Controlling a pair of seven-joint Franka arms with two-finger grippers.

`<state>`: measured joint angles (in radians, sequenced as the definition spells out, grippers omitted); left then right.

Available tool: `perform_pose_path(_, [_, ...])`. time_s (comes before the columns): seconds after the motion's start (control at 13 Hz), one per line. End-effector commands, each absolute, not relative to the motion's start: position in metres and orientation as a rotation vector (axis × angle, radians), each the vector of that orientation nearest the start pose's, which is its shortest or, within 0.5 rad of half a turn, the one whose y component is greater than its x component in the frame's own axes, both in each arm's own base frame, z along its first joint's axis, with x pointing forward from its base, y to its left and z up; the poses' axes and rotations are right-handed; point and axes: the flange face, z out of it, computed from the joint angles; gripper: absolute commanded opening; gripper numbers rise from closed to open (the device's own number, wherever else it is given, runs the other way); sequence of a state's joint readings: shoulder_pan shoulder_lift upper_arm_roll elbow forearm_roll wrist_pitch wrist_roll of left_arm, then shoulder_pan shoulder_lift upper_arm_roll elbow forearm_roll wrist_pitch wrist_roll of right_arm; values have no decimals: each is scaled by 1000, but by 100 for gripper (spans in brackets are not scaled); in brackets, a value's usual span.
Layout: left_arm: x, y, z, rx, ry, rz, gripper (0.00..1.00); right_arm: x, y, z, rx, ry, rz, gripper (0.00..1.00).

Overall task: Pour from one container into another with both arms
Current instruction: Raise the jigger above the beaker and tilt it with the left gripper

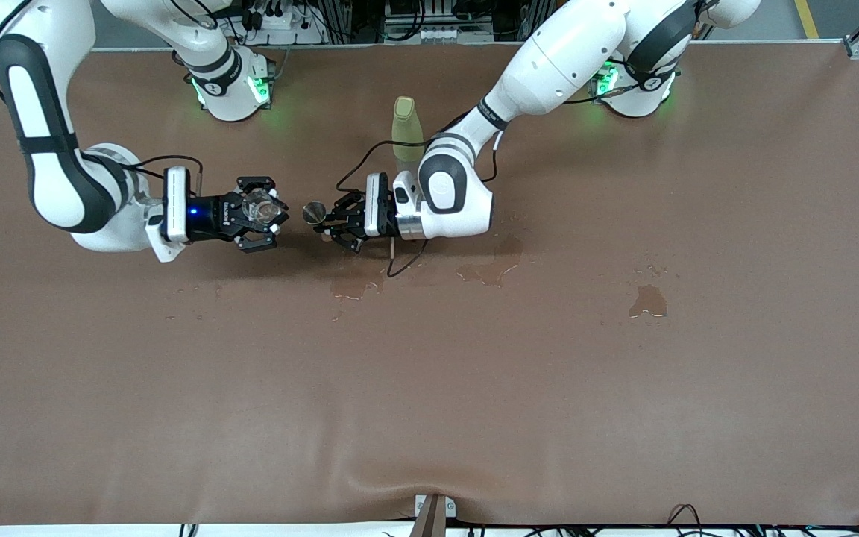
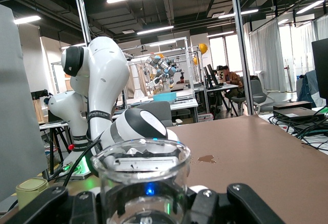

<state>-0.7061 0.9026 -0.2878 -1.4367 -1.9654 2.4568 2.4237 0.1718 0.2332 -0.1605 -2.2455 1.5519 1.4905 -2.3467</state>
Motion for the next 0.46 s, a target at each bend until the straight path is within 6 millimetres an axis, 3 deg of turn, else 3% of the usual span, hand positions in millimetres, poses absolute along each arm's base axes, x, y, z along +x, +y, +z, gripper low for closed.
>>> perform_pose_path(0.0, [444, -596, 179, 1402, -1292, 1032, 0, 489, 131, 301, -1217, -1141, -1100, 0])
perform_pose_path(0.38, [445, -595, 178, 1403, -1297, 1032, 0, 465, 164, 276, -1240, -1083, -1103, 0])
